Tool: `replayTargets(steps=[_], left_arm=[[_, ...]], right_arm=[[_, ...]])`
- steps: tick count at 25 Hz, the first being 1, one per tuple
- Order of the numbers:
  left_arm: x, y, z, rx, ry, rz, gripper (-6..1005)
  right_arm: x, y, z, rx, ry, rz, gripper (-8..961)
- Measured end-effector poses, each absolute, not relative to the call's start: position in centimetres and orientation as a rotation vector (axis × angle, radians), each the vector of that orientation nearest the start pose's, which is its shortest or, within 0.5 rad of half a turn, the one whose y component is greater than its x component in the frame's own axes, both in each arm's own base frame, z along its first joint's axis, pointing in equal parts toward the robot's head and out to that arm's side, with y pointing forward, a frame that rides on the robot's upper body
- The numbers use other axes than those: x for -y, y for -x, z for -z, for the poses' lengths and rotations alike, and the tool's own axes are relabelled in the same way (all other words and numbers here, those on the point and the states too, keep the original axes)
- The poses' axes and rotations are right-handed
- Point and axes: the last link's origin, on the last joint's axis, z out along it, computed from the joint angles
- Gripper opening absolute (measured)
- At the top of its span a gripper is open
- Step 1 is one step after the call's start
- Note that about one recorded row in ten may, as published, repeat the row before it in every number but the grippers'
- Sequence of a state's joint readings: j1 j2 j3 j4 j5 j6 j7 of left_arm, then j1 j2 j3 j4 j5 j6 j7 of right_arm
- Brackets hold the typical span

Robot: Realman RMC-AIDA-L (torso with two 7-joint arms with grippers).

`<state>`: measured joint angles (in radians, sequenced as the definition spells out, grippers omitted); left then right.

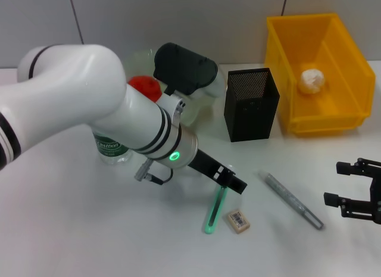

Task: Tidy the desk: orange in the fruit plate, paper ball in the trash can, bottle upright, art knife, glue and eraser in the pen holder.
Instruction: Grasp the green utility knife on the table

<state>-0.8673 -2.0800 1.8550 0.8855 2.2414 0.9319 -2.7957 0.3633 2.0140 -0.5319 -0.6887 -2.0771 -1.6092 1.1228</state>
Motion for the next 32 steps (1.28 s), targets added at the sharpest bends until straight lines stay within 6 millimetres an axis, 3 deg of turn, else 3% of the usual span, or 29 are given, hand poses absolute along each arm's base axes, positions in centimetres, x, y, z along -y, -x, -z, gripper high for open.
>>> replayTargets(steps=[8,10,32], left_arm=[[-37.6,12.3,12.6,0.883,2.669,-0.229,843],[-37.5,12.3,12.7,0.872,2.674,-0.229,776],[-37.3,13.4,13.3,0.818,2.660,-0.210,731]], right_arm=[[-28.6,-33.6,-4.6,-0.480,2.594,-0.510,733],[-28.7,-33.6,-4.6,-0.481,2.594,-0.510,733],[-28.8,-33.5,-4.8,-0.509,2.586,-0.515,731]])
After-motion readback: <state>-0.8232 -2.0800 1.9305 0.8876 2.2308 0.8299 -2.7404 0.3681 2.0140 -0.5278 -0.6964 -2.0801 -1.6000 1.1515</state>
